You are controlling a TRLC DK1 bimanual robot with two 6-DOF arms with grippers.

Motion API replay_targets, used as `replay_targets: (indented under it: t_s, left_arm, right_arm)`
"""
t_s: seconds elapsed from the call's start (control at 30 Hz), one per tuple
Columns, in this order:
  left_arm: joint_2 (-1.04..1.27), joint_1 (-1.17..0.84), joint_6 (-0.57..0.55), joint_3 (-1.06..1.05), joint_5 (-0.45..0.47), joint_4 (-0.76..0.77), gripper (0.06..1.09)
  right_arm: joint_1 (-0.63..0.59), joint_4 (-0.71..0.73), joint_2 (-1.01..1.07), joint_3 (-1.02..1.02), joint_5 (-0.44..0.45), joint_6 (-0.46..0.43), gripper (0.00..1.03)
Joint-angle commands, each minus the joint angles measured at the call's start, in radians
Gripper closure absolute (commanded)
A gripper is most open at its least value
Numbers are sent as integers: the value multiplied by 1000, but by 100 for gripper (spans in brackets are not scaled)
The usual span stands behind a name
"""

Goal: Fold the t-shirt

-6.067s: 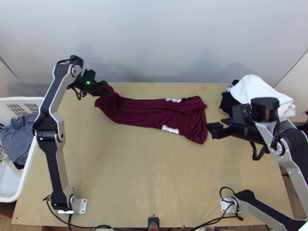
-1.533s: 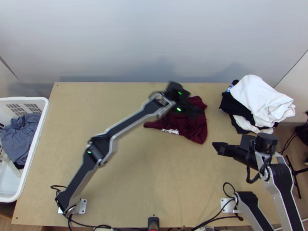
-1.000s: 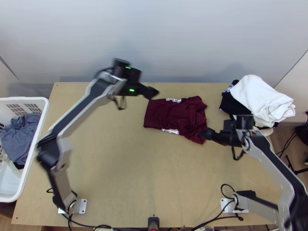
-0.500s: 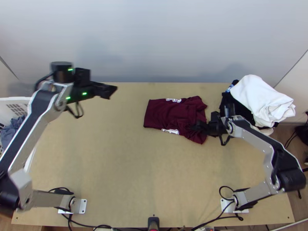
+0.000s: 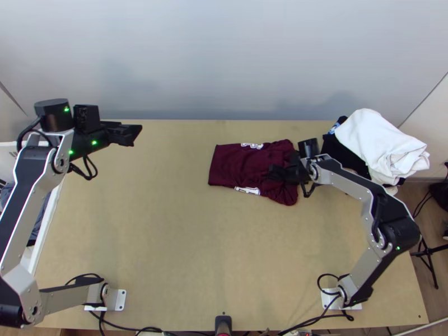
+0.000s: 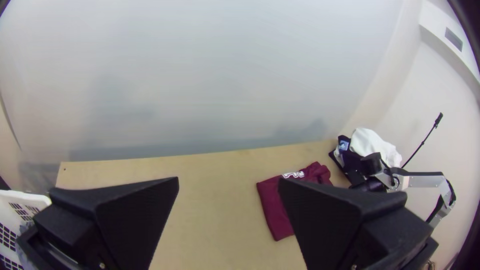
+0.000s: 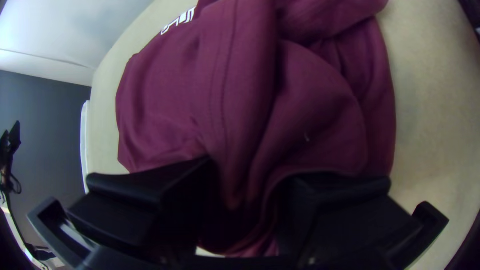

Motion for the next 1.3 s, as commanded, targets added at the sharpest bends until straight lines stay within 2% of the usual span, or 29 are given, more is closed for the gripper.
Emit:
replay_targets:
  t_s: [0.0, 0.23, 0.4, 0.57, 1.0, 1.13, 1.27]
  left_arm:
    - [-18, 46, 22, -58, 3, 5, 11]
    - [-26, 89, 45, -102, 3, 6, 11]
    - [-40, 141, 51, -136, 3, 9, 11]
    - [-78, 186, 94, -202, 3, 14, 11]
    - [-94, 256, 143, -234, 3, 12, 11]
    - [-90, 255, 145, -234, 4, 17, 11]
    - [-89, 249, 145, -245, 4, 17, 11]
  right_arm:
    - [33, -17, 28, 50, 22, -53, 100]
    - [-5, -25, -57, 115, 103, -115, 100]
    - [-25, -114, -72, 313, 137, -192, 100]
    - [-30, -237, -3, 563, 159, -241, 100]
    - [-134, -436, 177, 1196, 192, -252, 100]
    - [-186, -411, 172, 1276, 226, -250, 100]
    - [-248, -385, 141, 1273, 300, -255, 100]
